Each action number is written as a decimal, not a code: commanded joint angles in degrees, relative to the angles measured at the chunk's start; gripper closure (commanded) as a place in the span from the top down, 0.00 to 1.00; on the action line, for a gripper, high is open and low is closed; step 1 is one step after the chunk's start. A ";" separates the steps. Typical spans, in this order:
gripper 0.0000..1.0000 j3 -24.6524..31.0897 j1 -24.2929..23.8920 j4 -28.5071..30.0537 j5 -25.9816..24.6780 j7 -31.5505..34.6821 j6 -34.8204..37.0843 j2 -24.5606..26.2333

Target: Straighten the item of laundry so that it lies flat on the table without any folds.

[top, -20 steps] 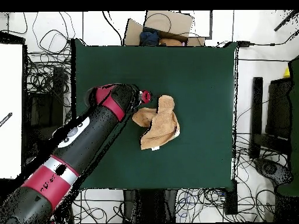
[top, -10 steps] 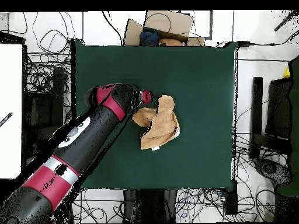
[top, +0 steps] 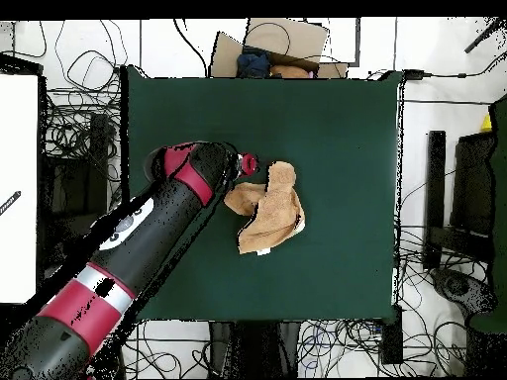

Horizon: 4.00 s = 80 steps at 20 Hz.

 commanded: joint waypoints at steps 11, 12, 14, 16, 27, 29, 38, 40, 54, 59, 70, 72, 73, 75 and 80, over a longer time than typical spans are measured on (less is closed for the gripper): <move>1.00 10.04 -2.05 2.61 -2.71 8.49 -3.94 -1.87; 1.00 10.31 -2.09 2.93 -2.82 8.53 -4.31 -2.07; 1.00 10.42 -2.28 3.14 -3.12 8.23 -4.11 -2.47; 1.00 10.20 -2.51 2.80 -3.28 7.98 -3.76 -2.45; 1.00 10.10 -3.23 1.65 -4.34 7.13 -2.61 -2.89; 1.00 10.18 -3.27 1.61 -4.40 7.16 -2.71 -2.85; 1.00 10.74 -3.30 2.02 -5.60 6.61 -4.90 -2.21; 1.00 10.85 -2.99 2.51 -5.99 7.15 -5.54 -2.27; 1.00 9.28 -2.11 0.90 -8.55 8.24 -7.62 -0.17; 1.00 8.18 -1.43 0.06 -10.19 8.22 -8.77 0.56; 1.00 7.82 0.43 0.65 -11.46 9.96 -8.34 0.95; 1.00 7.97 0.93 1.29 -11.45 10.44 -8.49 0.89; 1.00 8.10 1.23 1.69 -11.37 10.77 -8.41 0.76; 1.00 8.34 1.82 2.55 -11.28 11.43 -8.45 0.50; 1.00 8.98 3.24 5.10 -11.24 12.16 -9.08 -0.64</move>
